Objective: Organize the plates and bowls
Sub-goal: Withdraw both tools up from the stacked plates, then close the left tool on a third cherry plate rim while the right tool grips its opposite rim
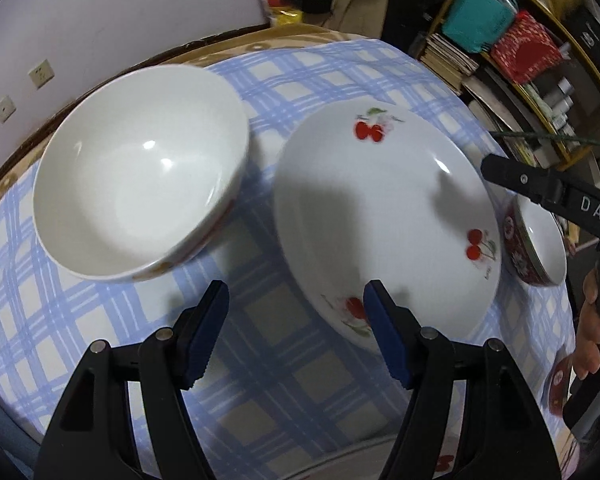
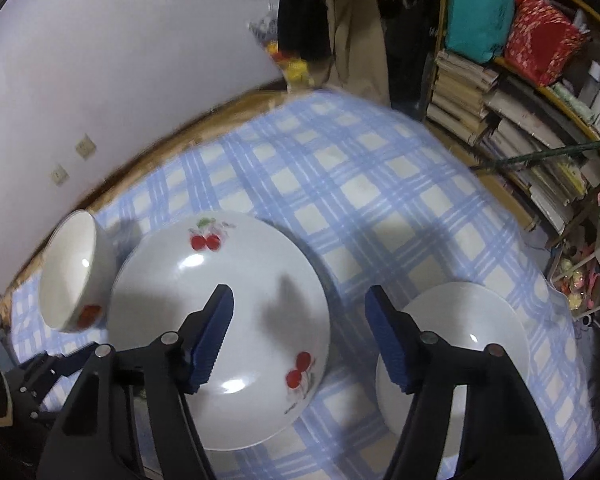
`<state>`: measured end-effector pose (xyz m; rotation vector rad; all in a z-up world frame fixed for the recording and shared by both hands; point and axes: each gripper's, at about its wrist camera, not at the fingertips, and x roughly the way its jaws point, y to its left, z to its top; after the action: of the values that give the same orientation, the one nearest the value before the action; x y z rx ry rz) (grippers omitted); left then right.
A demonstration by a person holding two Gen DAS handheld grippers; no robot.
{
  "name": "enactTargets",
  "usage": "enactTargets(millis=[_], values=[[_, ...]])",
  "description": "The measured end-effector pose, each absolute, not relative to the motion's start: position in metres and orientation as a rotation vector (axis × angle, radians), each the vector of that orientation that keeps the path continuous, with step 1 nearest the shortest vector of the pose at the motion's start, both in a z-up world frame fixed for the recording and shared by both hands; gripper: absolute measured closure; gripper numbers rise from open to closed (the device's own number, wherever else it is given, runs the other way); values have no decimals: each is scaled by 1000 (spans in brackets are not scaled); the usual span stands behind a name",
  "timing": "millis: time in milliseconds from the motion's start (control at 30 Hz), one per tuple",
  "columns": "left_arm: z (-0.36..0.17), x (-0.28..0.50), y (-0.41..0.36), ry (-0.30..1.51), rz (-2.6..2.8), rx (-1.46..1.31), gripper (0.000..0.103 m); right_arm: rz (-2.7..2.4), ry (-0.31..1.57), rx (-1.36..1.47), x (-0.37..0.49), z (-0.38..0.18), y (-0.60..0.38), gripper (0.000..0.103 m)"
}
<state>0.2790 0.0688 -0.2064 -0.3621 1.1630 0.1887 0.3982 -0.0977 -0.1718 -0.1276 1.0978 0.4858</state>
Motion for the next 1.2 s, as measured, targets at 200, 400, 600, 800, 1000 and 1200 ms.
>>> enactTargets(millis=[200,400,600,800,1000,1200], values=[[-213,284,74,1179,170,-411,36,512,1147,-136,408,-186,-91,52],[-218,291,75,1186,111,-424,61,485,1190,-169,417,-202,-86,76],[-215,298,67,1183,10,-430,71,492,1233,-180,421,-210,-91,86],[-221,307,63,1227,7,-372,77,513,1247,-264,412,-210,-87,87],[-220,308,70,1243,-24,-386,75,520,1252,-184,400,-200,-103,91],[-215,303,69,1246,-74,-381,75,507,1254,-122,383,-191,-122,93]])
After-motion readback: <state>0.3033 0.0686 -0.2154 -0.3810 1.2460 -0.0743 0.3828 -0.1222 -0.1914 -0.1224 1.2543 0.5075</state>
